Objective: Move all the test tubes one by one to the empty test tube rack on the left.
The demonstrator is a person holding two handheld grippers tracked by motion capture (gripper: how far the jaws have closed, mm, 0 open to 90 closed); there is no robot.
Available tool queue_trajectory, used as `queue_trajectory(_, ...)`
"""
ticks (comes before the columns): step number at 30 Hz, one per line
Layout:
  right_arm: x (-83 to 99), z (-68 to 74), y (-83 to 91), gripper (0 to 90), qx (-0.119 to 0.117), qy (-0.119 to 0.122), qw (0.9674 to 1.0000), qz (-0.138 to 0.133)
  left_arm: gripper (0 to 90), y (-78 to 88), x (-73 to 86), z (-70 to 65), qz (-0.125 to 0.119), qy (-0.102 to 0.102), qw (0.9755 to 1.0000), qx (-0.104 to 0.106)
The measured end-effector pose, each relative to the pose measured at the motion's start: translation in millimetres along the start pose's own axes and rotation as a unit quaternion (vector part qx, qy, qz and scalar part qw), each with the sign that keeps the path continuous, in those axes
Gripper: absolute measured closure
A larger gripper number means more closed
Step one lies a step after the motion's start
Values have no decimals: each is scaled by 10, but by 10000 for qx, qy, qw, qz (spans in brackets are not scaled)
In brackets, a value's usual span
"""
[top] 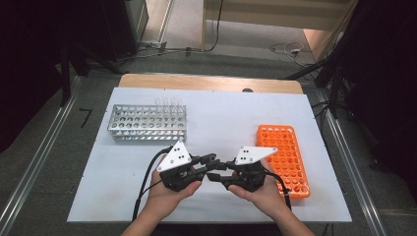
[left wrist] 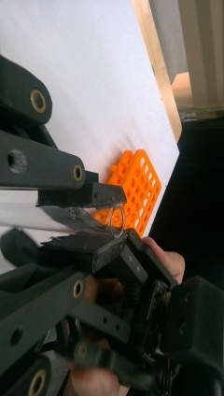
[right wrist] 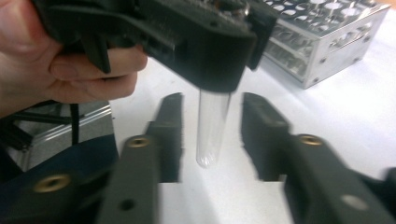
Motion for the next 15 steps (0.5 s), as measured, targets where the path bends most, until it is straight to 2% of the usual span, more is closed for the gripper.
queue_trajectory(2, 1, -19, 6, 335, 79, -4, 10000, -4, 763, 23, -3, 18, -4, -19, 10000, -42)
queue_trajectory(4, 4, -31, 16, 187, 237, 97, 9997, 2, 763, 44, -5, 37, -3, -2, 10000, -97)
queue_trajectory(7, 7, -73, 46, 29, 342, 46, 9994, -10, 763, 90, -7, 77, 1, 40, 9999, -162)
queue_trajectory(8, 11, -90, 62, 0, 364, 15, 9993, -22, 763, 106, -10, 90, -12, 46, 9998, -176)
queue_trajectory(10, 26, -136, 100, 0, 294, -62, 9995, -90, 763, 144, -18, 123, -18, 36, 9997, -228)
queue_trajectory(15, 88, -258, 195, 0, 343, -209, 9990, -207, 763, 258, -41, 213, -82, 59, 9992, -378)
Point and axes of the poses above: each handheld gripper's, and its own axes: y roughly backward along the jaws, x roughly out of its underside, z roughly to its left, the point moved 2 cm from there along -y, roughly forward along the jaws, and after that the axes turned 14 degrees about x, right-handed, at the moved point
